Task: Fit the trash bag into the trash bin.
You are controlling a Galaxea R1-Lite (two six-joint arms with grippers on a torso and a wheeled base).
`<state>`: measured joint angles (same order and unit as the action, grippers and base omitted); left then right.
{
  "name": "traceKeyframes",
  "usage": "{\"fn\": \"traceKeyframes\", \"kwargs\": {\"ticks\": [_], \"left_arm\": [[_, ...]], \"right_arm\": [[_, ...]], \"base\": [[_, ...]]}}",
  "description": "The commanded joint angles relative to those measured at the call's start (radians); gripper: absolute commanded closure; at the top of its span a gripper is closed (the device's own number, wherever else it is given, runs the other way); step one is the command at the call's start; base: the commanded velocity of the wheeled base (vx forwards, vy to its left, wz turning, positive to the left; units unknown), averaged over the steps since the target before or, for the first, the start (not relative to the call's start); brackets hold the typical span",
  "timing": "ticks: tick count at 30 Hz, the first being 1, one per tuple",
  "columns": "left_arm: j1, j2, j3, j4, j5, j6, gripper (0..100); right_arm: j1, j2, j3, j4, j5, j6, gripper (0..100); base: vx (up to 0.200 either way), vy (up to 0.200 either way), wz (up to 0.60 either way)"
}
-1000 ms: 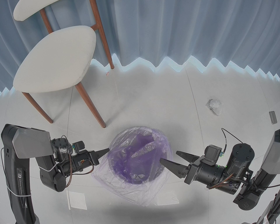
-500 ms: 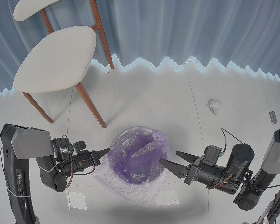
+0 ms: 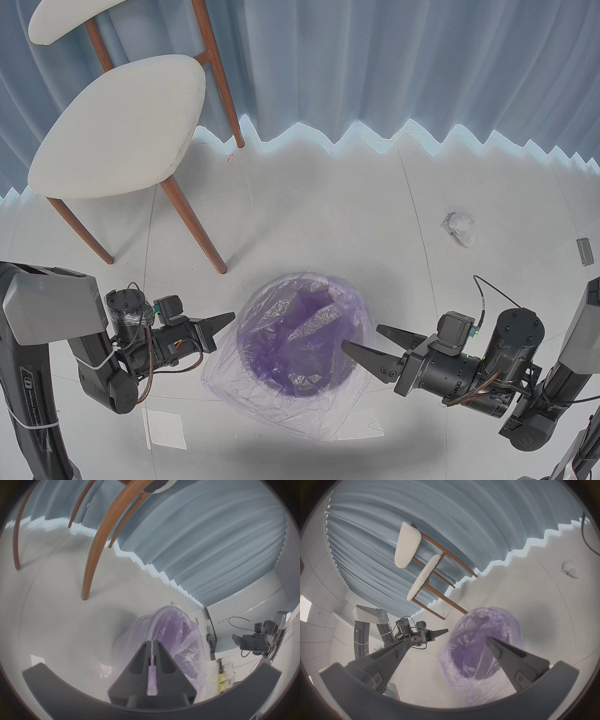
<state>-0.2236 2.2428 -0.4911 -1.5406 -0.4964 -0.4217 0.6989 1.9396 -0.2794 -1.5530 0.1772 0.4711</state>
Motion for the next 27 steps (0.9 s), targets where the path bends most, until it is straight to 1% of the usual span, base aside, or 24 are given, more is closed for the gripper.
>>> {"fn": "traceKeyframes", "kwargs": {"ticks": [1,4,9,12,15,16,18,19,27], "left_arm": [[-0.019,-0.015,0.003,-0.007,0.029,0.044,100],[-0.02,-0.011,0.003,-0.006,0.032,0.058,100],[-0.01,-0.011,0.0,-0.006,0.03,0.041,100],[0.023,-0.014,-0.001,-0.006,0.018,0.017,100],[0.041,-0.012,0.008,-0.006,-0.011,0.017,100],[0.043,-0.011,0.031,-0.006,-0.057,0.02,100],[0.043,-0.011,0.035,-0.006,-0.065,0.02,100],[0.041,-0.012,0.046,-0.006,-0.09,0.02,0],[0.041,0.005,0.032,-0.006,-0.093,-0.002,0]], "right_arm": [[0.001,0.001,0.0,-0.016,0.001,0.0,0],[0.001,0.001,0.0,-0.016,0.001,0.0,0],[0.001,0.001,0.0,-0.016,0.001,0.0,0],[0.001,-0.001,0.0,-0.016,0.001,0.0,0],[0.001,-0.001,0.0,-0.016,0.001,0.0,0],[0.001,0.001,0.0,-0.016,0.001,0.0,0],[0.001,0.001,0.0,-0.016,0.001,0.0,0],[0.001,0.001,0.0,-0.016,0.001,0.0,0],[0.001,0.001,0.0,-0.016,0.001,0.0,0]], "base": [[0.0,0.0,0.0],[0.0,0.0,0.0],[0.0,0.0,0.0],[0.0,0.0,0.0],[0.0,0.0,0.0],[0.0,0.0,0.0],[0.0,0.0,0.0],[0.0,0.0,0.0],[0.0,0.0,0.0]]}}
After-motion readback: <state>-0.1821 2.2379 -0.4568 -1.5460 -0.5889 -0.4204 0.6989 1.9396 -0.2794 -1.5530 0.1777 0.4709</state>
